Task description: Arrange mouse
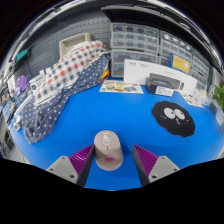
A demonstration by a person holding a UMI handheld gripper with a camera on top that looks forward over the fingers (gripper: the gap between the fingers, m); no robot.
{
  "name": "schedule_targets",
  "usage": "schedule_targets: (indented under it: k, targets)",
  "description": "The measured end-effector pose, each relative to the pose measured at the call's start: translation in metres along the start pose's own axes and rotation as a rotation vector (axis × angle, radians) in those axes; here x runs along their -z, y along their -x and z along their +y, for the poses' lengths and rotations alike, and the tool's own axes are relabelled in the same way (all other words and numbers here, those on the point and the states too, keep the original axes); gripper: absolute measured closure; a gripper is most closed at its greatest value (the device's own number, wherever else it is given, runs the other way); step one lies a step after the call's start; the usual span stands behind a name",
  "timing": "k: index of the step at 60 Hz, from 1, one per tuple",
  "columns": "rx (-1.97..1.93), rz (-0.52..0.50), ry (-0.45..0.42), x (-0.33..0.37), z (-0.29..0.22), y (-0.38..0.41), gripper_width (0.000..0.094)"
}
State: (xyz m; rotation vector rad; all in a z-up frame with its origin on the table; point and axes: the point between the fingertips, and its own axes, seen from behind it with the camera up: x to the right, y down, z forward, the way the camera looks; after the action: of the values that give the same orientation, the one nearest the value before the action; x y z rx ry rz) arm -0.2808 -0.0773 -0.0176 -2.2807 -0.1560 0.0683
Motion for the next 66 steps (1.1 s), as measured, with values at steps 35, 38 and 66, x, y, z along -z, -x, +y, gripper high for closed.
schedule_targets:
  k: [35,38,66]
  targets:
    - [-0.073,0.058,0.061,-0.018,-0.013,-0.004,0.0613]
    - [-0.074,0.052,0.064,-0.018,-0.013,-0.004,0.0609]
    - [0.066,-0.039,-0.219,0.075,-0.238,-0.022,0.0608]
